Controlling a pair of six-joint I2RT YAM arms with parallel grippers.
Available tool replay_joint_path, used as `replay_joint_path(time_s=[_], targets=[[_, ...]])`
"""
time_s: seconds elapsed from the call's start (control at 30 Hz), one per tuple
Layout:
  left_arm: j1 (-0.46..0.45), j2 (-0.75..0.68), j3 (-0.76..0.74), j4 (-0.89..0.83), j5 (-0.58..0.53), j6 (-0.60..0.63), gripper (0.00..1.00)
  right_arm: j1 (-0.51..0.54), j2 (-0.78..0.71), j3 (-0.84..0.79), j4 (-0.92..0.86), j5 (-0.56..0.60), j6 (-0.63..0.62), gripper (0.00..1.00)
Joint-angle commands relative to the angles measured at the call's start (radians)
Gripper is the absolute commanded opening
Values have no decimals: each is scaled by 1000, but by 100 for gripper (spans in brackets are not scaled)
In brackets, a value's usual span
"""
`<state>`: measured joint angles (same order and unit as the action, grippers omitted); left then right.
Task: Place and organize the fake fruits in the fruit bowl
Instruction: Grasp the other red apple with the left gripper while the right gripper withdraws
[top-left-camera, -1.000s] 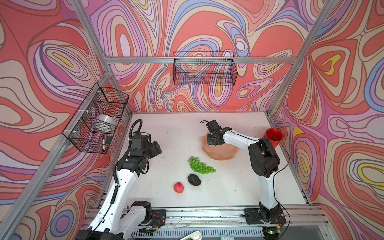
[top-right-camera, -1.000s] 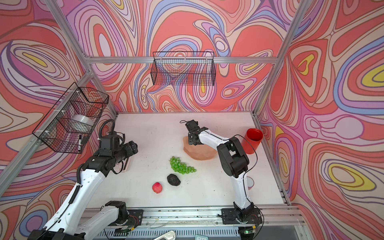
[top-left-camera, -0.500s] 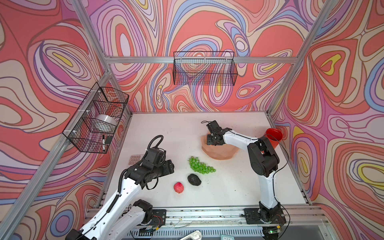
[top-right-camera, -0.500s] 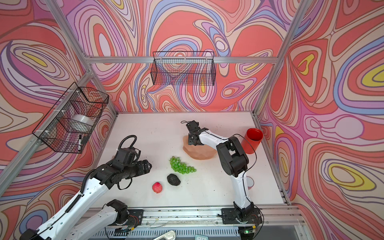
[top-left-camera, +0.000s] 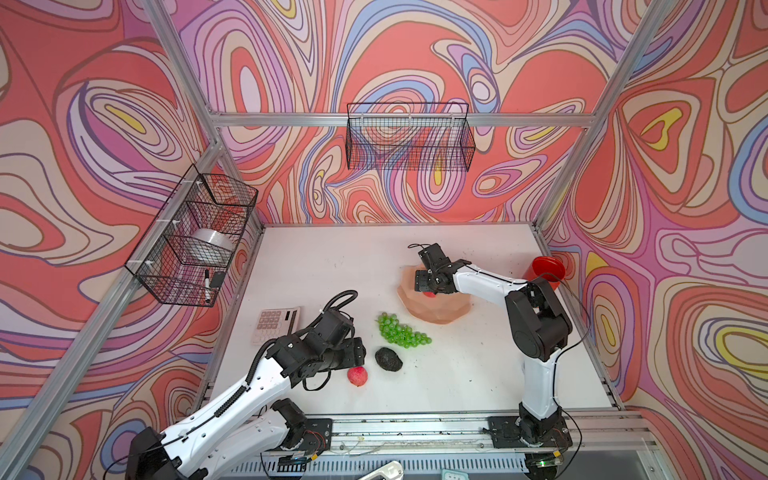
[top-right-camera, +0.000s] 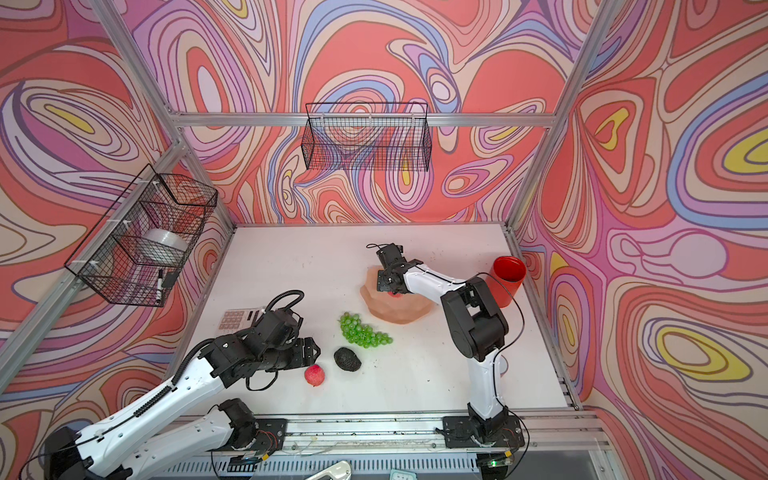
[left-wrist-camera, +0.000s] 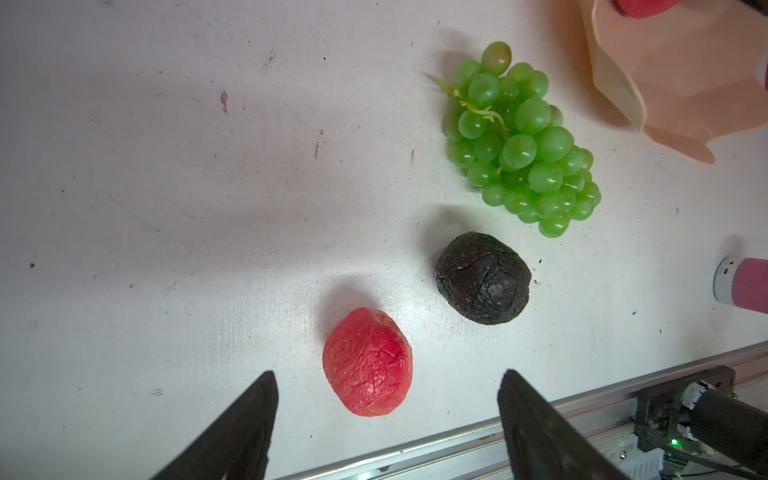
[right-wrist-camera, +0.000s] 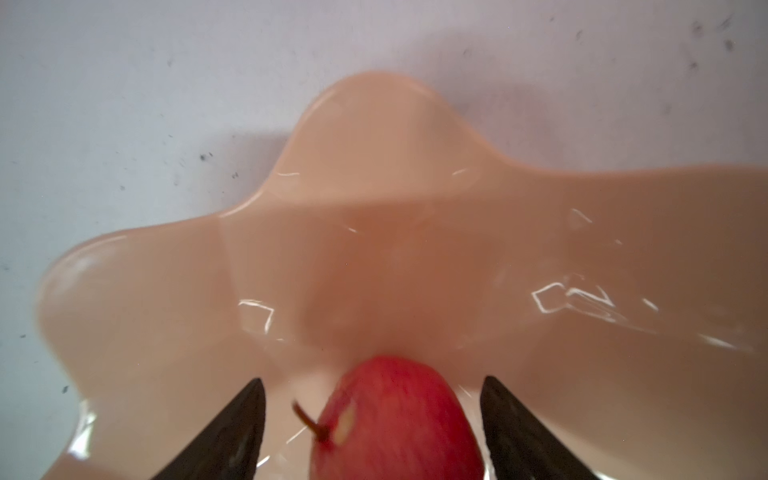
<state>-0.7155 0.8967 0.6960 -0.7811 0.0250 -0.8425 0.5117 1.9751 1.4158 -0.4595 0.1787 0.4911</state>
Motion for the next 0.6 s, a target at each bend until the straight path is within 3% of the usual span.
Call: replay_joint_path(time_s=[0.0,0.57], targets=[[-21,18,-24,-2,-25,-47,84,-2,-79,-8,13,33,2,85],[-82,169,-93,101,-1,-73,82,-2,-382,-94,-21,69,-8,93]])
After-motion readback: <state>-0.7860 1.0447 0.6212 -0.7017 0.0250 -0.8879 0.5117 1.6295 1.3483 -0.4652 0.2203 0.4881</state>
